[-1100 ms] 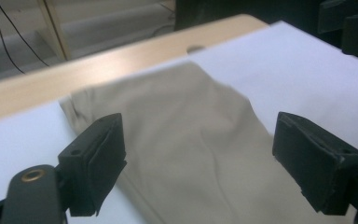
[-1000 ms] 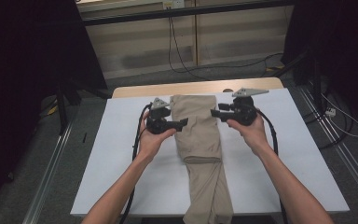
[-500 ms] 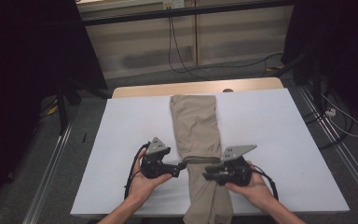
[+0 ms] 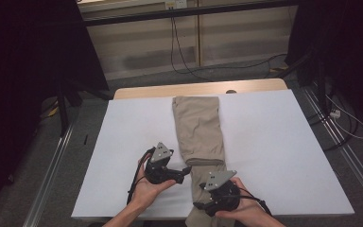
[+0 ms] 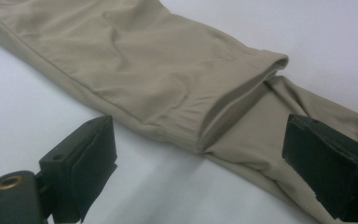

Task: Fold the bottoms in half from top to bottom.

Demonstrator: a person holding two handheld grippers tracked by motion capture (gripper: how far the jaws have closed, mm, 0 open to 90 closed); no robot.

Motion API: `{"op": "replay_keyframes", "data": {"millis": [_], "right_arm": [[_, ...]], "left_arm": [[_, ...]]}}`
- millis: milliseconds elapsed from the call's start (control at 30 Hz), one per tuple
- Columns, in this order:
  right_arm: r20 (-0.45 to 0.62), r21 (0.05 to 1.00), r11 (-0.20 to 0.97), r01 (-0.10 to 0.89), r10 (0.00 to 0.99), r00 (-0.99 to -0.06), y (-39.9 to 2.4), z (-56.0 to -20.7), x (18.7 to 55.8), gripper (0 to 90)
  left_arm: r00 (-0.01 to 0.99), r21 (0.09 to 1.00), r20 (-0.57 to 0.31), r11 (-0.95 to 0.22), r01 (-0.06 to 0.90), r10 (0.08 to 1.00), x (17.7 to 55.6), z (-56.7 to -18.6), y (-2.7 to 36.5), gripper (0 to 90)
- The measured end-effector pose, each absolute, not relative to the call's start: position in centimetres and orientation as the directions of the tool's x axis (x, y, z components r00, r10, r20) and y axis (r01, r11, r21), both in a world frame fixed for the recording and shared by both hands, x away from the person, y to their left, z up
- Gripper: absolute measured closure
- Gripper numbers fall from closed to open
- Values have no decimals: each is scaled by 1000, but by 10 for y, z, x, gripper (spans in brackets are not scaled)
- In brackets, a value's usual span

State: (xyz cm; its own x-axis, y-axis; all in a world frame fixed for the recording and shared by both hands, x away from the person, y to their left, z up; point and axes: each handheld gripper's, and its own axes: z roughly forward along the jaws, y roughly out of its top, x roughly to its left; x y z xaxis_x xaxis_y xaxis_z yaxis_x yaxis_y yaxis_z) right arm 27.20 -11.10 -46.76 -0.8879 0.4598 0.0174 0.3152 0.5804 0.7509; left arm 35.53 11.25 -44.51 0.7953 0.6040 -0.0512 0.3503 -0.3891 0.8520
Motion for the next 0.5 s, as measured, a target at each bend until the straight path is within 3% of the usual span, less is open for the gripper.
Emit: {"op": "replay_keyframes", "data": {"millis": [67, 133, 233, 500], "right_arm": [[37, 754, 571, 325, 457, -889, -114, -466, 272, 701], [68, 755, 557, 346, 458, -886, -117, -466, 273, 854], [65, 759, 560, 332, 441, -895, -118, -462, 272, 891], [135, 836, 409, 364, 490, -861, -132, -432, 289, 900]], "left_arm": [[790, 852, -57, -382, 357, 611, 356, -445, 114, 99], [787, 851, -56, -383, 360, 615, 357, -445, 115, 102], [783, 854, -52, -379, 357, 620, 358, -445, 115, 106], [760, 844, -100, -350, 406, 642, 363, -446, 118, 106]]}}
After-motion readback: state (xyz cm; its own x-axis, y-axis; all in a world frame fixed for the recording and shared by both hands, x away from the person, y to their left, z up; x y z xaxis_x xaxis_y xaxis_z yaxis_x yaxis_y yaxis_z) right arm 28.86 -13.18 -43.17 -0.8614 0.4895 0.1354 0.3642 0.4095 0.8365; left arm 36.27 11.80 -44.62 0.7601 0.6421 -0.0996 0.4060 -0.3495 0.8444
